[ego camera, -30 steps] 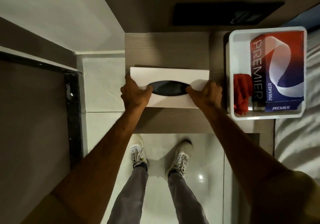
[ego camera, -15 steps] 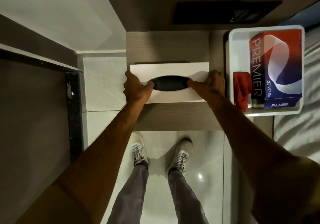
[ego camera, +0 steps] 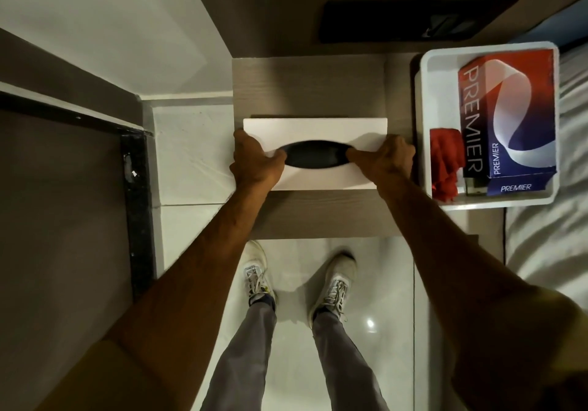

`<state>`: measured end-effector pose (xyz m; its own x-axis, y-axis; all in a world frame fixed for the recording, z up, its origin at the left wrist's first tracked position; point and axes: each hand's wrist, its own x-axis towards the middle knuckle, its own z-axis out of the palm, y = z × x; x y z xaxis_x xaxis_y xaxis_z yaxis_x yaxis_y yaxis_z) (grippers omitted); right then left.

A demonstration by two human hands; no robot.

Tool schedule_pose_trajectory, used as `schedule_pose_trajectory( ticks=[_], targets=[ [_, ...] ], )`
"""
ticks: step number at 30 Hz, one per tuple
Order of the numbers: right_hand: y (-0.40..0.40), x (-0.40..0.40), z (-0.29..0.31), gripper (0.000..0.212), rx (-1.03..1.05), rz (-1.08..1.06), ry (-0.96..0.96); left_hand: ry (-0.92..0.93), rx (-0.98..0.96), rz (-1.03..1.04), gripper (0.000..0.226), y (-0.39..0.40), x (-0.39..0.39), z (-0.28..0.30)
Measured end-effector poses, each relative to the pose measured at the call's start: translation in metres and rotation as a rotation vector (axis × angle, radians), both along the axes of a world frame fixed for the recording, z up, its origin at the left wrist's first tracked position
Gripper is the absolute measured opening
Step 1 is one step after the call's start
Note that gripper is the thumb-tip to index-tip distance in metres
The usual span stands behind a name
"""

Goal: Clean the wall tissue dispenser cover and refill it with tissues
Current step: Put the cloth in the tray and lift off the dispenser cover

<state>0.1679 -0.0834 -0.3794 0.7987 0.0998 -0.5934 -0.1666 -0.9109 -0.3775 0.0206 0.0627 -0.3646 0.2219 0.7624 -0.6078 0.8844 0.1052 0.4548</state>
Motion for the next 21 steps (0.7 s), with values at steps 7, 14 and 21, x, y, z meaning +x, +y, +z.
schedule_pose_trajectory(
  ticks=[7, 14, 21],
  targets=[
    [0.001, 0.006, -0.007, 0.093, 0.036, -0.065, 0.016, -0.044, -0.016, 0.026, 0.08, 0.001, -0.001, -0.007],
    [-0.02, -0.008, 0.014, 0.093, 0.009, 0.072, 0.025, -0.082, -0.051, 0.0, 0.081, 0.005, -0.011, 0.012],
    [-0.074, -0.048, 0.034, 0.085, 0.094, 0.097, 0.014, -0.133, -0.053, -0.044, 0.072, -0.033, -0.063, 0.029]
  ],
)
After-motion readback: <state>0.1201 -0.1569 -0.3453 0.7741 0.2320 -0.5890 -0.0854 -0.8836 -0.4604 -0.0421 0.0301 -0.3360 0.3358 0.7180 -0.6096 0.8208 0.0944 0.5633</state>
